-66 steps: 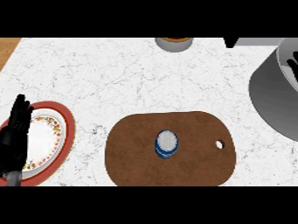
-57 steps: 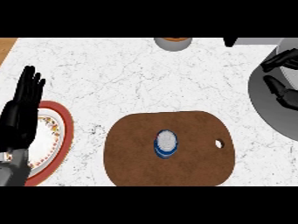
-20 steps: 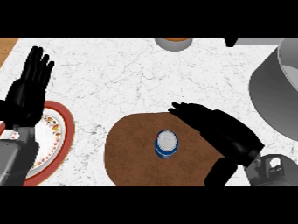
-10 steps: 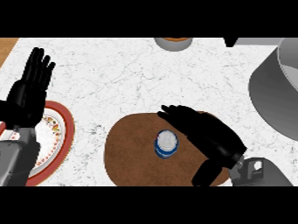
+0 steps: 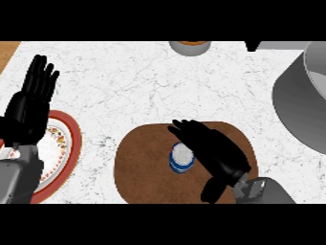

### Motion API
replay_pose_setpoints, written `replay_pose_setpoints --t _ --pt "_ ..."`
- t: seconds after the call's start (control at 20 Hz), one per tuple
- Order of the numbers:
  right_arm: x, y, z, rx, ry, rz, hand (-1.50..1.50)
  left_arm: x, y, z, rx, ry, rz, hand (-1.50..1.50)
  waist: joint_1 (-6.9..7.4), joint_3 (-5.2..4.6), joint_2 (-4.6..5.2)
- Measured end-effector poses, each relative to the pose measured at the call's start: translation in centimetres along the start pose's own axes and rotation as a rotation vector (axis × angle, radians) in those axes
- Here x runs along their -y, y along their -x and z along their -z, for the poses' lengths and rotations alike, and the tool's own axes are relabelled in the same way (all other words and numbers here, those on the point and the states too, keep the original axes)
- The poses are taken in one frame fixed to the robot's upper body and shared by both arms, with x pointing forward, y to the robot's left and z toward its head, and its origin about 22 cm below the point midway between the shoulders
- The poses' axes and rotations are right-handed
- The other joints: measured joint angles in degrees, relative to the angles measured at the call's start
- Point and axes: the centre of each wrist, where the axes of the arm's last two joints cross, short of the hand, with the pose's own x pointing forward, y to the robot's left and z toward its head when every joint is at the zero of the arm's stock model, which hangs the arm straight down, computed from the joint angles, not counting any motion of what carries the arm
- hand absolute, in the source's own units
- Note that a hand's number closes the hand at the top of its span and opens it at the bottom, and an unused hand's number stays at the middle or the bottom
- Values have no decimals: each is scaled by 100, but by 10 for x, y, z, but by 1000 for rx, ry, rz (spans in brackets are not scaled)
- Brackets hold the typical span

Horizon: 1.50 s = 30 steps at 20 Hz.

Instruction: Pick the can from the cutting board and place it in the pot

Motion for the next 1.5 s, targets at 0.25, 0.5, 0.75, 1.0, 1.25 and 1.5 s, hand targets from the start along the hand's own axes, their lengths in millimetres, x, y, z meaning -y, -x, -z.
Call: replay_pose_setpoints --t 0.25,0.5,0.75,1.0,1.25,1.5 --pt "-7 10 17 -2 -2 5 -150 1 -5 -2 -2 -2 2 0 3 0 1" --pt "-24 8 38 20 -3 8 -150 3 1 0 -3 0 1 0 3 -1 0" --pt "-36 2 45 99 1 -3 150 4 2 3 0 -4 1 0 -8 -14 -55" --pt "-42 -8 54 200 18 -52 150 4 -3 9 -3 0 1 0 -5 -18 -71" --pt "-47 -23 60 220 35 -90 150 -1 1 11 -8 3 5 0 -2 -14 -54" --pt "-49 -28 50 187 100 -137 150 1 -4 7 -5 1 5 0 -9 -6 -26"
